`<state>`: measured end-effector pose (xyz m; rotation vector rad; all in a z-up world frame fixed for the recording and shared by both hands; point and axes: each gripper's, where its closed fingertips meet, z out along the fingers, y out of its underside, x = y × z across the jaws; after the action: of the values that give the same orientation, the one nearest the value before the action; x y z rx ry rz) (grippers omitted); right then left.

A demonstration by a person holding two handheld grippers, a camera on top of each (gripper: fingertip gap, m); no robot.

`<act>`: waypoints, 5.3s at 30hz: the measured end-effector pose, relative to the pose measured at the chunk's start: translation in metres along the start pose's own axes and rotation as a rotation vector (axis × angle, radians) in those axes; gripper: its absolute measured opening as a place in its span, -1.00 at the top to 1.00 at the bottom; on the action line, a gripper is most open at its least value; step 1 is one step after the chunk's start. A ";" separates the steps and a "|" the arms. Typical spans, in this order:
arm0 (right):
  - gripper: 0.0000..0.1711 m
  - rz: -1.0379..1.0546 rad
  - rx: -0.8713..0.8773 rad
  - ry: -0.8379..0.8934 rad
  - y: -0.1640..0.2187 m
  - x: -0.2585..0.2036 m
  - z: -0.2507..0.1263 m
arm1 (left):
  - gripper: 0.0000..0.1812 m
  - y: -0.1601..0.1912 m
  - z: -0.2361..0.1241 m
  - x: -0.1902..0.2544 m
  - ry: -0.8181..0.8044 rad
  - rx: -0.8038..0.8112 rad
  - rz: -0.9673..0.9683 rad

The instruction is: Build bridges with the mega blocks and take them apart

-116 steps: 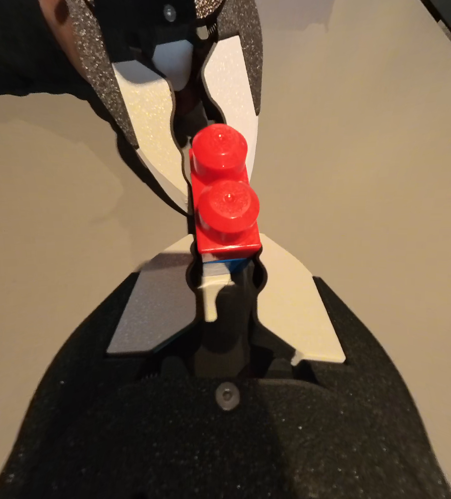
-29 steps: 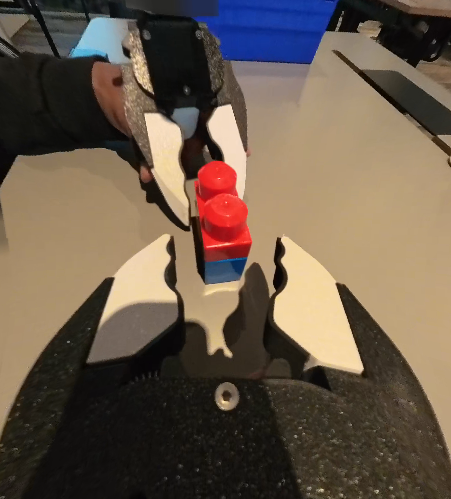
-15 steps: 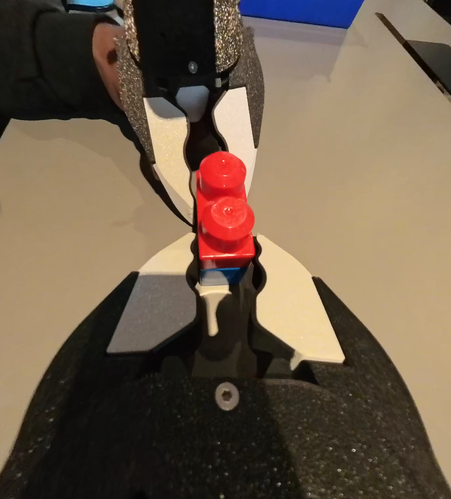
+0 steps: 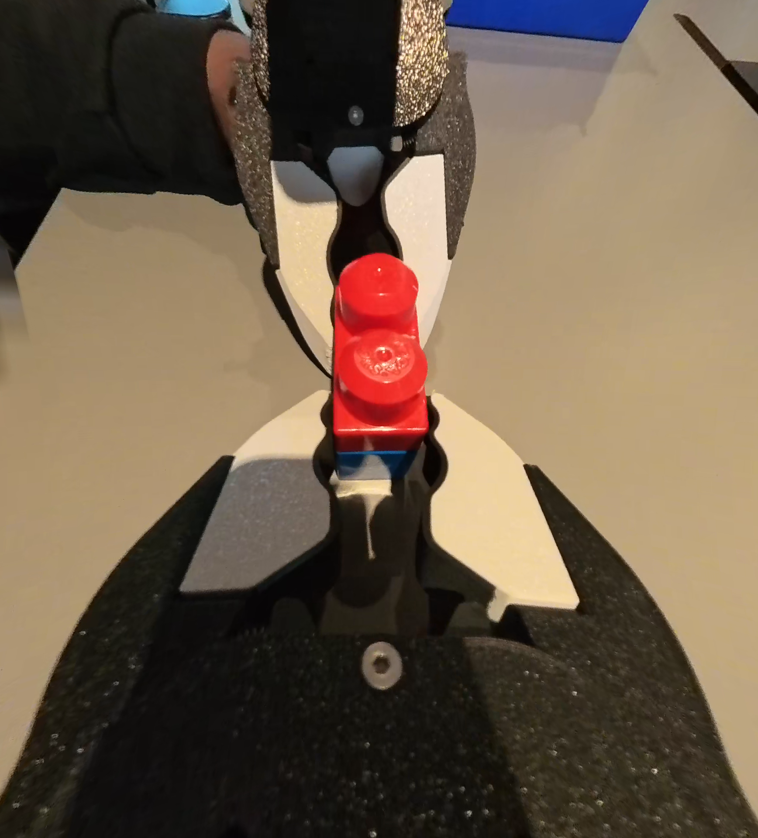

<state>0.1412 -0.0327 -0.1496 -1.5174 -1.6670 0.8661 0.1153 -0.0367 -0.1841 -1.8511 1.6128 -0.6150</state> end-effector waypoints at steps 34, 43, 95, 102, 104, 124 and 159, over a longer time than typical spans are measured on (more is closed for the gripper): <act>0.57 -0.001 -0.002 0.004 0.000 0.000 0.001 | 0.64 -0.048 -0.024 -0.001 -0.054 0.340 -0.001; 0.57 0.005 -0.004 0.001 0.000 0.000 0.001 | 0.63 -0.045 -0.023 -0.001 -0.049 0.313 -0.023; 0.62 0.050 0.163 0.063 -0.017 0.002 -0.018 | 0.63 -0.046 -0.024 -0.001 -0.064 0.337 -0.042; 0.62 0.062 0.153 0.041 -0.016 0.001 -0.017 | 0.63 -0.045 -0.023 0.000 -0.050 0.329 -0.060; 0.62 0.052 0.148 0.046 -0.016 0.001 -0.016 | 0.63 -0.045 -0.023 0.000 -0.052 0.325 -0.058; 0.57 0.013 -0.056 0.075 0.008 -0.002 0.002 | 0.56 -0.046 -0.025 0.003 -0.021 0.345 -0.043; 0.57 0.767 -0.224 1.086 0.168 0.181 -0.293 | 0.50 -0.054 -0.087 -0.044 -0.058 0.749 -0.400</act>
<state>0.4680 0.1664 -0.1279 -2.2372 -0.3797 0.0654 0.0870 -0.0010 -0.0820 -1.5739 0.7874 -1.1387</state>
